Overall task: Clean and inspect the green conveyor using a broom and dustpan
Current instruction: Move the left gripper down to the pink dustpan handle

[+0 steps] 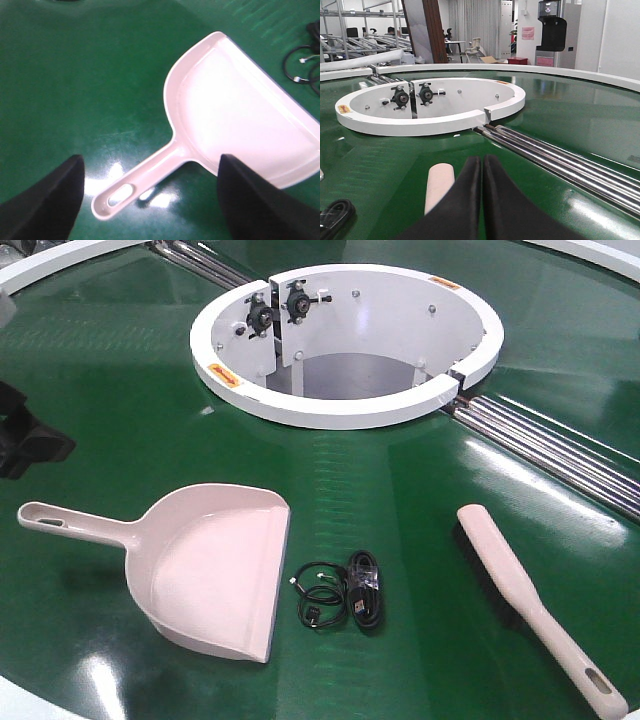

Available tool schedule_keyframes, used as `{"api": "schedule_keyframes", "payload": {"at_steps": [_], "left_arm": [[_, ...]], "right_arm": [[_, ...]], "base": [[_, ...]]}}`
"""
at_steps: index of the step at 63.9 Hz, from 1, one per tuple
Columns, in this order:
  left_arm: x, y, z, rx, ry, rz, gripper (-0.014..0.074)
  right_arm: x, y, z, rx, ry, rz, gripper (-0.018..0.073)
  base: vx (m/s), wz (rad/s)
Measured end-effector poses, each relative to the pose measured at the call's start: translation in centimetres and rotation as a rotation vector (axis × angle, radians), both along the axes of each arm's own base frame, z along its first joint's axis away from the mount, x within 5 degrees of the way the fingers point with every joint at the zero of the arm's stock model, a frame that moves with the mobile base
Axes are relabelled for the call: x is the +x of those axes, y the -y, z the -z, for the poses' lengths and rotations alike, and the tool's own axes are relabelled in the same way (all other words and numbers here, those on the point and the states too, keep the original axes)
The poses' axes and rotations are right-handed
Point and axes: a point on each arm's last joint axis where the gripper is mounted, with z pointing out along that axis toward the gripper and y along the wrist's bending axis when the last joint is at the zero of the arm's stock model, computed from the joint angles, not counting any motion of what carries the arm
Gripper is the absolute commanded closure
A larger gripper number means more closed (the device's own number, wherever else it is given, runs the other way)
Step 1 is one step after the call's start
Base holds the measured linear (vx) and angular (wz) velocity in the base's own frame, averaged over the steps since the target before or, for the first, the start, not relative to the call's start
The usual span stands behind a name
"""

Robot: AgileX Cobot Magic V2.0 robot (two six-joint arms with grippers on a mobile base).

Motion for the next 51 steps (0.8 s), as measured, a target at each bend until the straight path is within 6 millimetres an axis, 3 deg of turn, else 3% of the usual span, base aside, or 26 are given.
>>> {"api": "schedule_keyframes", "payload": {"at_steps": [14, 31, 51], "left_arm": [[2.4, 0.0, 2.2, -0.009, -0.062, -0.022, 0.0074], [4.0, -0.2, 2.6, -0.004, 0.022, -0.05, 0.0074], [3.9, -0.1, 3.2, 0.245, 0.097, 0.322, 0.0074]], "right_arm": [[0.0, 0.0, 0.0, 0.001, 0.0, 0.0, 0.0569], [0.0, 0.0, 0.0, 0.001, 0.0, 0.0, 0.0569], [0.0, 0.0, 0.0, 0.001, 0.0, 0.0, 0.0569]], "base": [[0.0, 0.0], [0.0, 0.0], [0.0, 0.0]]}}
